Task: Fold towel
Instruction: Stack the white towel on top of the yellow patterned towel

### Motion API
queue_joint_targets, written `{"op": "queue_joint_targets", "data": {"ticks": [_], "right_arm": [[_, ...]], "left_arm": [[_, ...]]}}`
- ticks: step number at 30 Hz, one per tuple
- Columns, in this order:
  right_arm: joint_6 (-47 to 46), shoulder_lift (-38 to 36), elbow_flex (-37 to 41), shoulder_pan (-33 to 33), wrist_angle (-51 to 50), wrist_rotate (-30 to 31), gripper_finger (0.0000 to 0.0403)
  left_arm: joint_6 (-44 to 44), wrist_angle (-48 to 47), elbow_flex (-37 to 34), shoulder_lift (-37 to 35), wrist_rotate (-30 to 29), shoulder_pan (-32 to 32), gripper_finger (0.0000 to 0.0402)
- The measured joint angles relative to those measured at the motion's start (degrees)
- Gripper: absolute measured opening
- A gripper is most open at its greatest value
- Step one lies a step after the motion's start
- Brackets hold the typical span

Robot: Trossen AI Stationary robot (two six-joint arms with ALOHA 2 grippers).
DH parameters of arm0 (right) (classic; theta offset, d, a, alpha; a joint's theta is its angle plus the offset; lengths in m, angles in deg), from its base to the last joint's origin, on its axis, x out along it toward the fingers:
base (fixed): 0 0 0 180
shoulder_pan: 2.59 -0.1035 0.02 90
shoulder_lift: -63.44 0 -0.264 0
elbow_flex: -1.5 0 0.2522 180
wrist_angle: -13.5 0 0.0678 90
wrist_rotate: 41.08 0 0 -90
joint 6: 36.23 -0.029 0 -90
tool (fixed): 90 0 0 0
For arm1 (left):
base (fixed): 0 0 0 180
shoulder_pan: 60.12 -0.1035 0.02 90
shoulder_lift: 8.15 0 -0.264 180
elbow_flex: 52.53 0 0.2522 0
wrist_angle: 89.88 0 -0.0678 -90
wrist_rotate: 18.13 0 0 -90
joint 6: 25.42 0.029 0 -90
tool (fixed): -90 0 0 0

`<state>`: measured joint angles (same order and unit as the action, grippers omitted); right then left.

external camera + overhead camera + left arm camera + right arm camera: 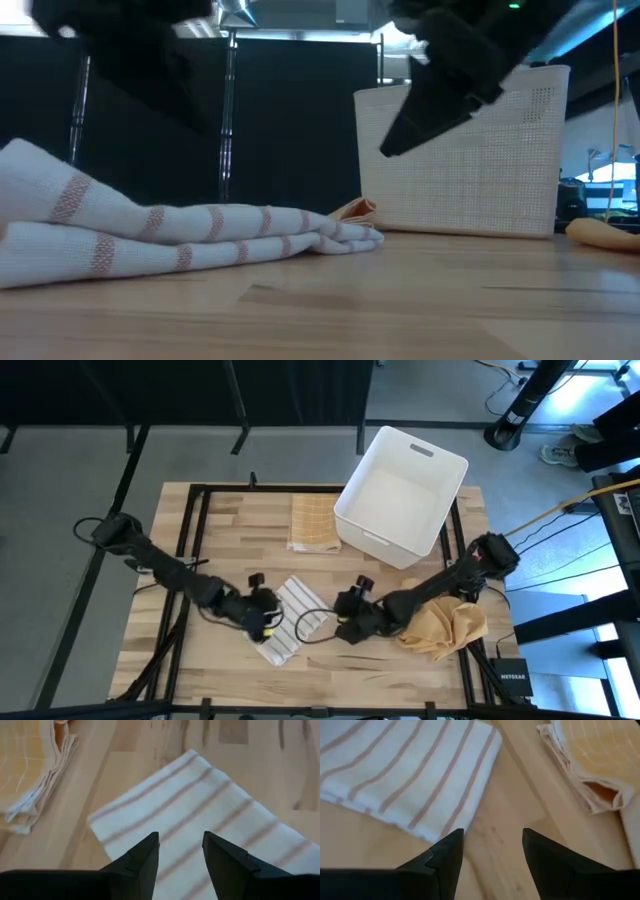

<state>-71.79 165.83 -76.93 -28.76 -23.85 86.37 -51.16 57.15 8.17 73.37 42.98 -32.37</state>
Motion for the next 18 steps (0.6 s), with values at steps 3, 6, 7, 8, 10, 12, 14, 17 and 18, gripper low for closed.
{"op": "queue_joint_targets", "data": {"ticks": [3, 6, 7, 8, 10, 12, 14, 17, 18], "right_arm": [[-2.5, 0.1, 2.2, -1.2, 0.9, 2.7, 0.0206], [-5.2, 0.1, 3.5, -2.0, 0.5, 8.6, 0.0206], [-5.6, -0.1, 3.7, -2.2, 0.4, 10.4, 0.0206], [-5.8, -0.2, 3.7, -2.4, 0.1, 12.0, 0.0206], [-4.5, -0.3, 3.7, -2.3, -0.7, 14.1, 0.0206], [-1.8, -0.3, 3.7, -1.8, -1.9, 14.5, 0.0206], [0.5, -0.3, 3.7, -1.5, -2.6, 14.8, 0.0206], [1.4, -0.3, 3.7, -1.4, -2.8, 16.1, 0.0206], [1.4, -0.3, 3.7, -1.4, -2.8, 16.1, 0.0206]], "left_arm": [[5.7, 1.9, 0.0, 0.2, 6.5, -6.6, 0.0163], [11.1, 2.8, 0.0, 0.9, 11.6, -13.3, 0.0191], [12.6, 3.4, 0.0, 1.3, 13.2, -15.4, 0.02], [14.3, 4.5, 0.0, 1.6, 14.9, -17.4, 0.0209], [18.3, 6.4, 0.0, 2.8, 17.6, -20.9, 0.0222], [23.4, 8.1, 0.0, 4.0, 19.7, -23.8, 0.0228], [27.8, 9.4, 0.0, 5.2, 21.7, -26.3, 0.0229], [31.1, 9.0, 0.2, 6.9, 27.8, -30.5, 0.0226], [31.5, 9.0, 0.6, 7.6, 30.2, -32.1, 0.0225]]}}
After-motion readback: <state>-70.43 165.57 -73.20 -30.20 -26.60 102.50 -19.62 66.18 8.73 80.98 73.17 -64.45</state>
